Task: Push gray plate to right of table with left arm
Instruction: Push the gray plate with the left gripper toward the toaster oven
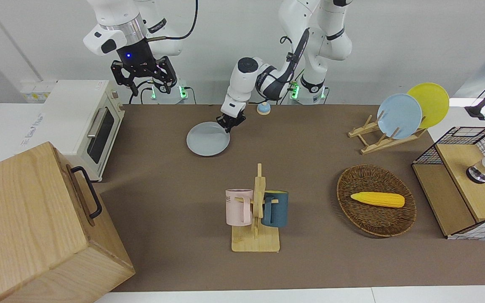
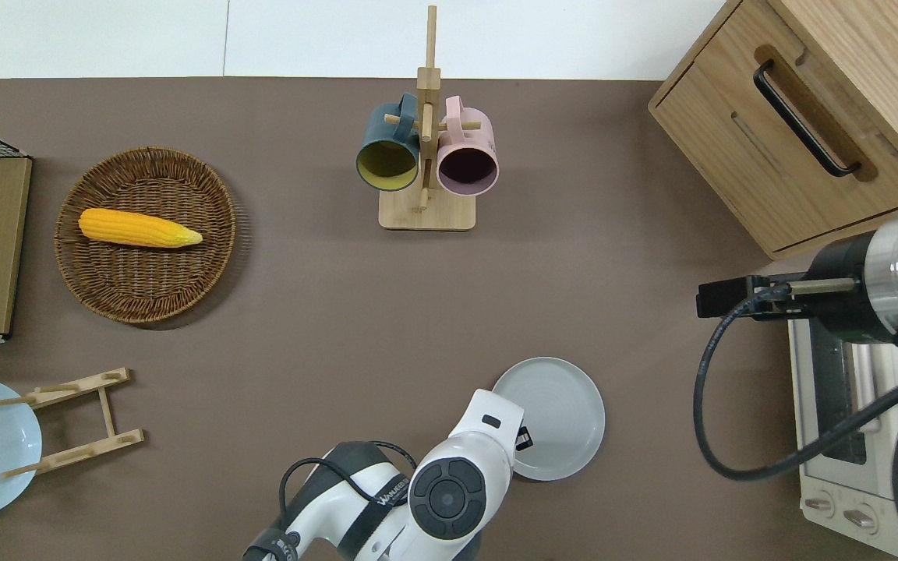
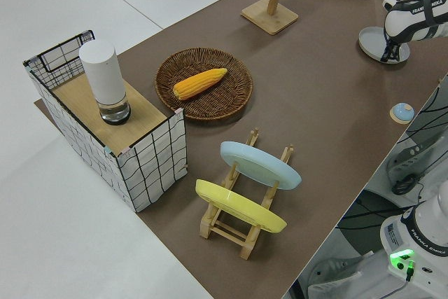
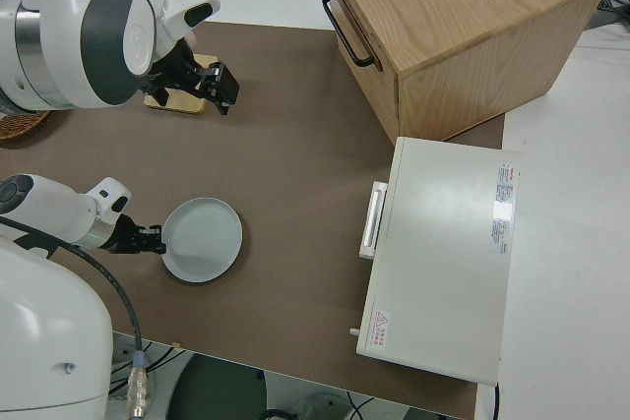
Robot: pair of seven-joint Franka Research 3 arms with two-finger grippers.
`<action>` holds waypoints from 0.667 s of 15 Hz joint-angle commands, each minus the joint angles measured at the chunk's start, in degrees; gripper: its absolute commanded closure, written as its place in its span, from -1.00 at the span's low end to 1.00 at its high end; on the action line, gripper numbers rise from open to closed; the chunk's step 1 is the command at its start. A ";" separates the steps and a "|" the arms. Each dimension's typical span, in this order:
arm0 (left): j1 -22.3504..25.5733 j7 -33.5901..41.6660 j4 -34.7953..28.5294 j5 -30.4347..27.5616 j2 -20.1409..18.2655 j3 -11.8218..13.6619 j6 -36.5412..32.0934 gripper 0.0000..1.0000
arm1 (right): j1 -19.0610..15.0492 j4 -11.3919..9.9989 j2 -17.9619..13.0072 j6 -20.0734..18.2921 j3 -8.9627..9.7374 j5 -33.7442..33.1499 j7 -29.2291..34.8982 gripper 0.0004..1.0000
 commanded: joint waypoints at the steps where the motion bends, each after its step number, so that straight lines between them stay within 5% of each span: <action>1: -1.55 -1.81 2.10 1.47 2.77 0.69 0.85 1.00 | -0.36 0.83 0.36 -0.31 0.24 0.92 0.12 -0.99; 2: -1.55 -1.73 2.28 1.55 2.77 0.60 0.77 1.00 | -0.36 0.83 0.36 -0.31 0.24 0.92 0.12 -0.99; 6: -1.46 -1.64 2.37 1.55 2.77 0.77 0.15 -0.78 | -0.36 0.83 0.36 -0.31 0.15 0.92 0.12 -0.99; 7: -1.46 -1.64 2.46 1.55 2.77 0.78 -0.02 -0.97 | -0.36 0.83 0.36 -0.31 0.15 0.92 0.12 -0.99; 10: -1.29 -1.55 2.98 1.55 2.51 1.21 -1.69 -0.98 | -0.36 0.83 0.36 -0.31 0.24 0.92 0.12 -0.99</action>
